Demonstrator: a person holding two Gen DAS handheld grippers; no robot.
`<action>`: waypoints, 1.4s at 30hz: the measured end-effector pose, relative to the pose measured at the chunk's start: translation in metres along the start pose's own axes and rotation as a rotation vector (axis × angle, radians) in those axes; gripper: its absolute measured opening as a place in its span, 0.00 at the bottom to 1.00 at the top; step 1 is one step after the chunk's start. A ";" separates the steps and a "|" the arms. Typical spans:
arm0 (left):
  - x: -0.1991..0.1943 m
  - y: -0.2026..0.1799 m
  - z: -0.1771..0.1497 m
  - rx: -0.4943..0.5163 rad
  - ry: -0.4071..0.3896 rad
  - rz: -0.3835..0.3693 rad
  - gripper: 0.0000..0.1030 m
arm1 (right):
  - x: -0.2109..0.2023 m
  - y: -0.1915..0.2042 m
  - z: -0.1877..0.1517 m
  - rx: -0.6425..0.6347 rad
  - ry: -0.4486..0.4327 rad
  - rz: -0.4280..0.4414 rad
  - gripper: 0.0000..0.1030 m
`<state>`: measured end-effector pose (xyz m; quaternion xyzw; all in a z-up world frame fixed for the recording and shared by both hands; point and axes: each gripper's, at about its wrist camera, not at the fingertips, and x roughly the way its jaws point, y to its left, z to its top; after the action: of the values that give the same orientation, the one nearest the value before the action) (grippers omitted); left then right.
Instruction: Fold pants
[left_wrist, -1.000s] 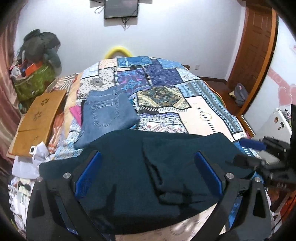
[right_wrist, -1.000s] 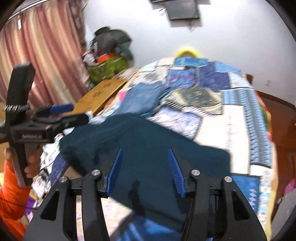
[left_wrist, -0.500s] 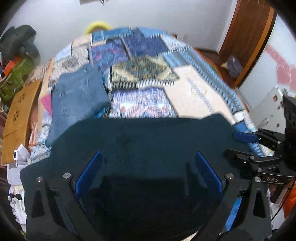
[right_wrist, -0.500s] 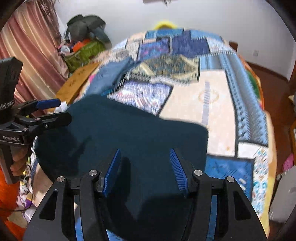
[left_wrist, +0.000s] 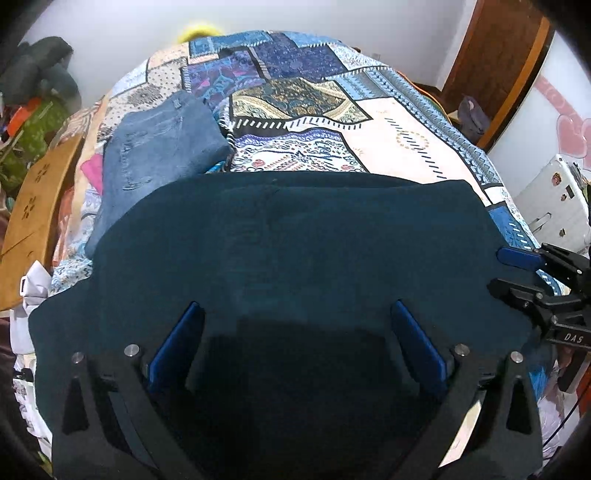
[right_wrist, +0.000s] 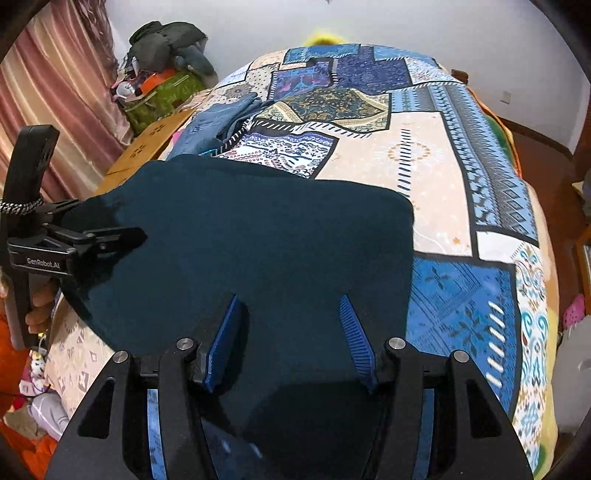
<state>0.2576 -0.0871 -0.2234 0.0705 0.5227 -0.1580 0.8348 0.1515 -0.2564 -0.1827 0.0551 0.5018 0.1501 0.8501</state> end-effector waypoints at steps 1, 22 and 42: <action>-0.004 0.001 -0.004 0.002 -0.011 0.005 1.00 | -0.002 0.001 -0.001 0.000 -0.003 -0.006 0.51; -0.085 0.054 -0.050 -0.142 -0.235 0.059 1.00 | -0.031 0.024 0.000 -0.037 -0.053 -0.144 0.55; -0.099 0.231 -0.151 -0.734 -0.158 0.040 1.00 | 0.016 0.125 0.054 -0.244 -0.096 -0.001 0.60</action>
<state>0.1675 0.1914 -0.2124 -0.2354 0.4771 0.0512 0.8452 0.1803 -0.1293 -0.1392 -0.0417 0.4384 0.2067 0.8737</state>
